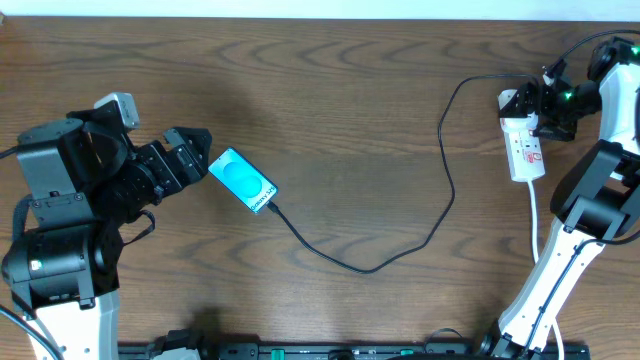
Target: Plug charger to phone and switch on socket
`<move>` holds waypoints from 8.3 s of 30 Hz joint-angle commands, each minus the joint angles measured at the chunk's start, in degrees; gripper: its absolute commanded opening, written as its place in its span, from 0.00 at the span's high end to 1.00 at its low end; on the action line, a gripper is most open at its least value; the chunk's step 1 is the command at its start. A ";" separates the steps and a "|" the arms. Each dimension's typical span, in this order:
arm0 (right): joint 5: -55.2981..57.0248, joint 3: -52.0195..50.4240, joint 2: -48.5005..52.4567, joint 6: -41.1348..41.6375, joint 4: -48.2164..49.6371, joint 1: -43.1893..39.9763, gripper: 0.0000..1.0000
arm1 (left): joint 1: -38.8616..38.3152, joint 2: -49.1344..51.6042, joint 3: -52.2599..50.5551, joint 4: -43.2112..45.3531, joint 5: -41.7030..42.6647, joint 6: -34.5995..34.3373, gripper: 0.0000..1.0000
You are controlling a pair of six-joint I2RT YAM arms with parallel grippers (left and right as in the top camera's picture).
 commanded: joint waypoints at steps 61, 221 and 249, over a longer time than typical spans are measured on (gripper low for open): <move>28.20 26.73 -41.13 12.70 -17.18 24.41 0.01 | 0.04 -0.04 0.87 0.33 -0.55 0.22 0.08; 27.36 -123.01 -109.72 12.66 110.44 27.71 0.01 | -7.58 -58.14 -73.83 47.06 -29.29 5.97 0.08; 29.66 -131.38 -139.97 14.10 75.91 27.67 0.01 | -7.58 -58.12 -73.83 47.06 -29.29 5.97 0.07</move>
